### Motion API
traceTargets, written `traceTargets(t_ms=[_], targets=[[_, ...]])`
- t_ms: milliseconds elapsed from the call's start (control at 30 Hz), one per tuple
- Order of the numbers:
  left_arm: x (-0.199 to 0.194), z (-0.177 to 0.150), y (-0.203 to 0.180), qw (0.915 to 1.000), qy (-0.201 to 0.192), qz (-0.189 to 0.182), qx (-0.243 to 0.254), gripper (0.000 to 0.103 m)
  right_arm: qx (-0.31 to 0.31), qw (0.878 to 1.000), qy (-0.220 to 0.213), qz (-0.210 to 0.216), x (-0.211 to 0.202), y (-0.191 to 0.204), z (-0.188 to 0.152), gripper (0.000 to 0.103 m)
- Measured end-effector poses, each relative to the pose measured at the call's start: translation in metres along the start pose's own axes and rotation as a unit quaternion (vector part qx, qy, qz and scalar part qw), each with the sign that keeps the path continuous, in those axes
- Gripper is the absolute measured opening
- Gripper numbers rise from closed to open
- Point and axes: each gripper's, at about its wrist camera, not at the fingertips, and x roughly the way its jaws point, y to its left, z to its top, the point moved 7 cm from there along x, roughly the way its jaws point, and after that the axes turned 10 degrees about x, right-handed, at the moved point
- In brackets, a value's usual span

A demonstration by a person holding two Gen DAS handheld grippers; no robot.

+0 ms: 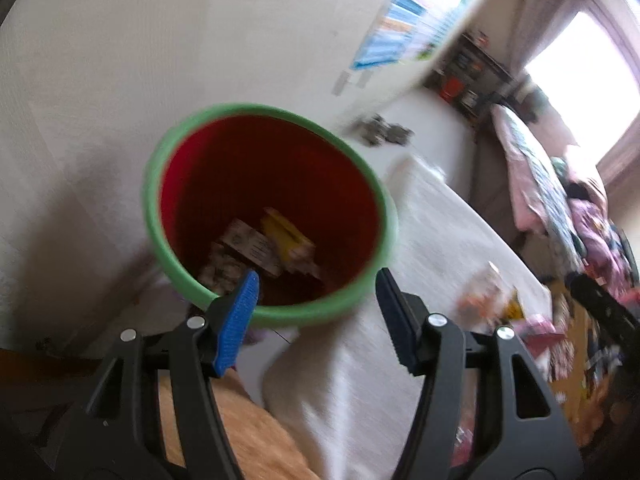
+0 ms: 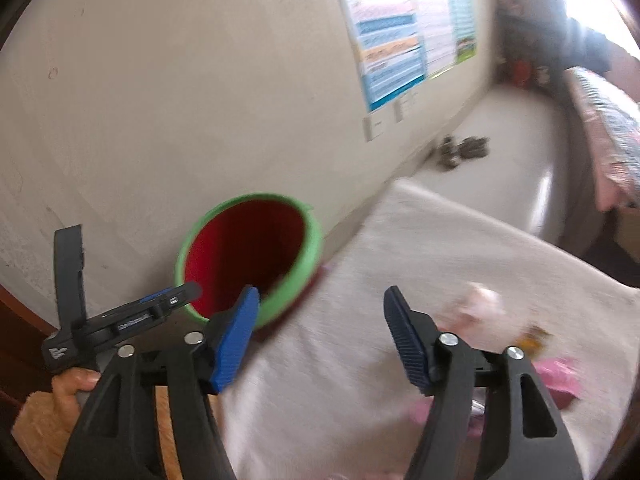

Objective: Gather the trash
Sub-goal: 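Grasp the pink snack bag with the left gripper while the right gripper grasps a pink-brown wrapper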

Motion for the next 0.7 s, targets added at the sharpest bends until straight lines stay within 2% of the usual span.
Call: traceTargets(t_ms=[33, 100, 133, 200, 233, 300, 400, 467, 533, 600, 700], targets=[[0.000, -0.004, -0.010, 0.9999, 0.006, -0.010, 0.009, 0.058, 0.006, 1.000, -0.004, -0.010, -0.007, -0.010, -0.005, 0.064], [0.003, -0.020, -0.036, 0.9980, 0.030, -0.039, 0.039, 0.065, 0.027, 0.999, -0.006, -0.028, -0.022, -0.034, -0.019, 0.064], [0.004, -0.033, -0.051, 0.9959, 0.048, -0.054, 0.054, 0.069, 0.036, 0.999, -0.005, -0.036, -0.027, -0.045, -0.026, 0.065], [0.007, -0.058, -0.077, 0.9899, 0.085, -0.088, 0.071, 0.069, 0.055, 0.997, -0.008, -0.060, -0.037, -0.068, -0.043, 0.065], [0.010, -0.079, -0.092, 0.9841, 0.116, -0.110, 0.078, 0.071, 0.063, 0.995, -0.010, -0.073, -0.040, -0.080, -0.050, 0.065], [0.013, -0.105, -0.108, 0.9762, 0.151, -0.133, 0.080, 0.072, 0.084, 0.991, -0.009, -0.099, -0.044, -0.104, -0.066, 0.065], [0.020, -0.154, -0.138, 0.9553, 0.224, -0.172, 0.088, 0.072, 0.132, 0.986, 0.003, -0.105, -0.046, -0.133, -0.081, 0.065], [0.025, -0.172, -0.150, 0.9475, 0.248, -0.172, 0.105, 0.071, 0.151, 0.983, 0.000, -0.103, -0.049, -0.143, -0.085, 0.065], [0.029, -0.179, -0.160, 0.9440, 0.256, -0.173, 0.117, 0.071, 0.155, 0.983, -0.005, -0.101, -0.051, -0.148, -0.085, 0.065], [0.035, -0.175, -0.164, 0.9457, 0.253, -0.166, 0.118, 0.065, 0.156, 0.983, -0.008, -0.095, -0.052, -0.147, -0.086, 0.065], [0.043, -0.172, -0.164, 0.9467, 0.258, -0.163, 0.104, 0.045, 0.157, 0.984, -0.006, -0.088, -0.053, -0.146, -0.089, 0.065]])
